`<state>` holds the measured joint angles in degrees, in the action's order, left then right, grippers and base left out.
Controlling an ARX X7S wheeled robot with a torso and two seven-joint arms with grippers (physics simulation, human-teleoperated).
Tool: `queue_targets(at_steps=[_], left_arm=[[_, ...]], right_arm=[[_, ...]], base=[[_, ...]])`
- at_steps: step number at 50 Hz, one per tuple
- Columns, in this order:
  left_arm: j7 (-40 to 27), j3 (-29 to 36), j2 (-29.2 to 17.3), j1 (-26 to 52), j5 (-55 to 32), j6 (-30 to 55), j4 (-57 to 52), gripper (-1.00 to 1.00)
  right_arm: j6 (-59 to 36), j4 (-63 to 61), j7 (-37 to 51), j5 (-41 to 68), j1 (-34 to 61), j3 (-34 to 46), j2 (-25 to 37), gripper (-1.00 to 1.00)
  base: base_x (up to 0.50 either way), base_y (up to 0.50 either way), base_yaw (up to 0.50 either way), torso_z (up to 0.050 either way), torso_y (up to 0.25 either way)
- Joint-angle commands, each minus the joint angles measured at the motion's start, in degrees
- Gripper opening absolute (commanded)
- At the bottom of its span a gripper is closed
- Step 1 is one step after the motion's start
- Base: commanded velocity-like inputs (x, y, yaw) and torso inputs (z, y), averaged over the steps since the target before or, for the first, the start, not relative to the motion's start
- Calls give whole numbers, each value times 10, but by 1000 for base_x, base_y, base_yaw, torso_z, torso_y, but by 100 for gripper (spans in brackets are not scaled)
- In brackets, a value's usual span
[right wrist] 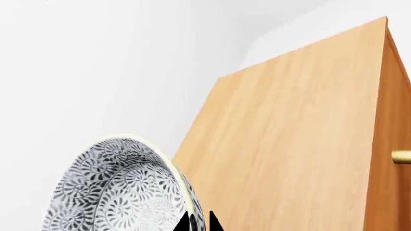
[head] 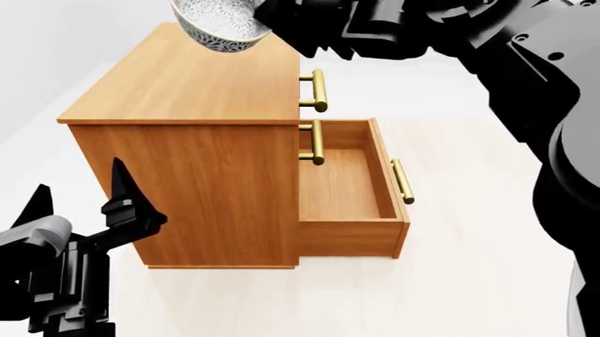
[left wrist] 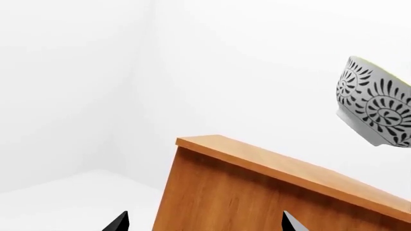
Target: Put the bowl on top of the cabinet.
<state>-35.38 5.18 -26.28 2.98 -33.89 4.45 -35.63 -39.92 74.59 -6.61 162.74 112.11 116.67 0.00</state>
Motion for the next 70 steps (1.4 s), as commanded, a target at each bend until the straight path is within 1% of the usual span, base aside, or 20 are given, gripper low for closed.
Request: queue_targets(at_steps=[1,5,12,20,28,35,44,48,58,63,70], left_arm=[[1,5,-2,0,2,2,-1,100],[4,2,-2,-3,-3,-4,-2,100],[10,9,-7,-2,3,-2,-4,100],[14,12,-7,1,-6,-2,-2,100],[15,12,-7,1,-6,-4,0,100],[14,13,-6,-1,-5,-5,1,100],[12,11,-7,-3,-6,-6,-1,100],[12,12,-7,-2,-7,-6,-1,100],[15,11,-6,-2,-6,-13,7,100],[11,11,-8,-2,-8,-9,1,100],[12,14,-8,-2,-5,-9,1,100]], right_arm=[[5,4,-19,24,-5,-8,0,-100],[6,4,-25,42,-3,9,0,-100],[5,4,-29,39,-2,2,0,-100],[6,4,-37,64,5,30,0,-100],[4,4,-38,53,11,23,0,-100],[2,4,-39,40,17,10,0,-100],[-2,4,-30,-19,3,-58,0,-100],[-3,4,-29,-35,-4,-76,0,-100],[4,4,-41,-21,-20,-61,0,-100],[-1,3,-35,-63,-28,-105,0,-100],[3,4,-39,-66,-33,-108,0,-100]], base=[[0,0,0,0,10],[0,0,0,0,0],[0,0,0,0,0],[0,0,0,0,-176],[0,0,0,0,-10],[0,0,0,0,0],[0,0,0,0,0],[0,0,0,0,0],[0,0,0,0,0],[0,0,0,0,0],[0,0,0,0,0]])
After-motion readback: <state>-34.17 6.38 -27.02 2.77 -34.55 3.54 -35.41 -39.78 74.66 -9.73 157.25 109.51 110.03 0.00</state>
